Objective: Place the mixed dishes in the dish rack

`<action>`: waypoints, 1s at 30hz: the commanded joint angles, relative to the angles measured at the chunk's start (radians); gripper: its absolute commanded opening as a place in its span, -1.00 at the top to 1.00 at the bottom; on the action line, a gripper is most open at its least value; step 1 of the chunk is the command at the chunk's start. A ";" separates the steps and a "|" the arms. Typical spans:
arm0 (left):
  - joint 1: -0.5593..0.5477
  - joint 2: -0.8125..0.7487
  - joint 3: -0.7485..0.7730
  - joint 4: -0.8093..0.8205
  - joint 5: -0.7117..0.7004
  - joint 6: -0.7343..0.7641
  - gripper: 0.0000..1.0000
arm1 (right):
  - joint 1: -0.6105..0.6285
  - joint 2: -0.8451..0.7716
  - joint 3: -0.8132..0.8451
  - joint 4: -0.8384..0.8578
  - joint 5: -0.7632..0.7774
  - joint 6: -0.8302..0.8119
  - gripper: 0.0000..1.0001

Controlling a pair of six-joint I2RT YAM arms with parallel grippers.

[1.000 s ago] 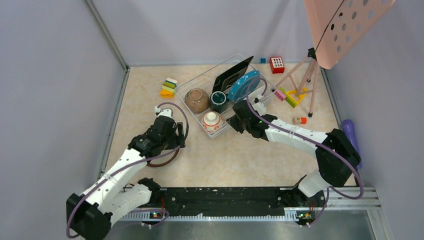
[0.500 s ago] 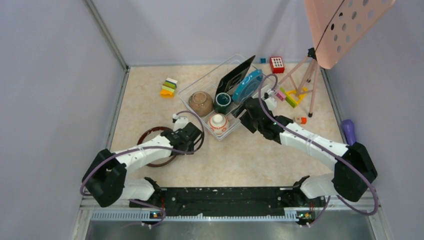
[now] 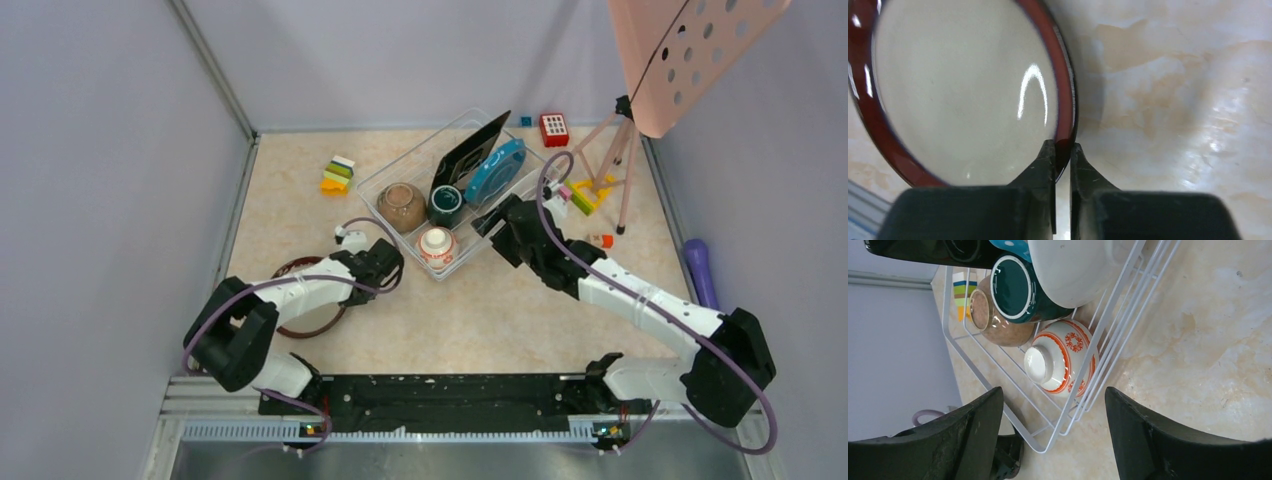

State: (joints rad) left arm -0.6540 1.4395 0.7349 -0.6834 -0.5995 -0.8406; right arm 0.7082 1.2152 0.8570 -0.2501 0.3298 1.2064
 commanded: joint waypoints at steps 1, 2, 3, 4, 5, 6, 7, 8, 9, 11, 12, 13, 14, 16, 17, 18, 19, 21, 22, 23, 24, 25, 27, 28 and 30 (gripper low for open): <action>0.014 -0.020 0.012 -0.075 -0.025 -0.044 1.00 | -0.010 -0.051 -0.008 0.021 0.013 -0.018 -0.45; 0.006 -0.032 0.031 -0.100 -0.042 -0.045 1.00 | -0.010 -0.052 -0.009 0.018 0.011 -0.021 -0.45; -0.009 -0.045 0.054 -0.135 -0.066 -0.045 1.00 | -0.010 -0.055 -0.007 0.013 0.011 -0.024 -0.45; -0.032 -0.065 0.083 -0.171 -0.092 -0.049 1.00 | -0.010 -0.056 -0.006 0.007 0.010 -0.025 -0.45; -0.054 -0.079 0.111 -0.212 -0.110 -0.056 1.00 | -0.010 -0.059 -0.007 0.002 0.011 -0.023 -0.45; -0.069 -0.092 0.145 -0.255 -0.119 -0.061 1.00 | -0.010 -0.063 -0.008 0.002 0.011 -0.023 -0.45; -0.075 -0.107 0.175 -0.285 -0.108 -0.054 1.00 | -0.010 -0.068 -0.011 0.003 0.010 -0.023 -0.45; -0.076 -0.124 0.198 -0.300 -0.088 -0.033 1.00 | -0.010 -0.074 -0.014 0.007 0.008 -0.023 -0.45; -0.076 -0.144 0.217 -0.306 -0.066 -0.013 1.00 | -0.010 -0.077 -0.017 0.009 0.008 -0.023 -0.45; -0.075 -0.190 0.244 -0.301 -0.007 0.029 1.00 | -0.010 -0.085 -0.018 0.009 0.008 -0.024 -0.45; -0.075 -0.214 0.256 -0.299 0.019 0.047 1.00 | -0.010 -0.088 -0.019 0.010 0.006 -0.029 -0.45; -0.075 -0.235 0.269 -0.299 0.044 0.064 1.00 | -0.010 -0.089 -0.019 0.015 -0.003 -0.043 -0.44; -0.075 -0.259 0.283 -0.297 0.071 0.078 1.00 | -0.010 -0.090 -0.021 0.032 -0.025 -0.073 -0.44; -0.075 -0.306 0.309 -0.293 0.116 0.095 1.00 | -0.010 -0.088 -0.028 0.115 -0.117 -0.173 -0.44; -0.073 -0.332 0.316 -0.284 0.142 0.099 1.00 | -0.010 -0.085 -0.028 0.150 -0.175 -0.207 -0.46; -0.073 -0.356 0.317 -0.266 0.168 0.104 1.00 | -0.008 -0.081 -0.030 0.188 -0.230 -0.233 -0.48; -0.072 -0.386 0.311 -0.240 0.198 0.107 1.00 | -0.003 -0.075 -0.031 0.223 -0.280 -0.256 -0.49; -0.071 -0.442 0.299 -0.184 0.262 0.111 1.00 | 0.024 -0.057 -0.032 0.285 -0.341 -0.291 -0.50; -0.070 -0.472 0.290 -0.151 0.296 0.113 1.00 | 0.041 -0.044 -0.026 0.304 -0.364 -0.306 -0.50; -0.069 -0.495 0.285 -0.133 0.324 0.111 1.00 | 0.058 -0.031 -0.016 0.308 -0.368 -0.315 -0.51; -0.067 -0.521 0.286 -0.126 0.347 0.105 1.00 | 0.081 -0.010 0.001 0.297 -0.368 -0.316 -0.56; -0.066 -0.537 0.287 -0.126 0.368 0.103 1.00 | 0.096 0.011 0.021 0.283 -0.369 -0.316 -0.61; -0.064 -0.562 0.290 -0.134 0.389 0.096 1.00 | 0.129 0.052 0.062 0.241 -0.356 -0.301 -0.74; -0.063 -0.574 0.287 -0.136 0.396 0.089 1.00 | 0.144 0.068 0.081 0.215 -0.339 -0.278 -0.79; -0.063 -0.606 0.272 -0.110 0.417 0.077 1.00 | 0.174 0.106 0.117 0.170 -0.295 -0.222 -0.84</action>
State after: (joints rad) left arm -0.7227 0.9001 0.9985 -0.9131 -0.2317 -0.7578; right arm 0.8303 1.2659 0.8757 -0.0395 0.0093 0.9421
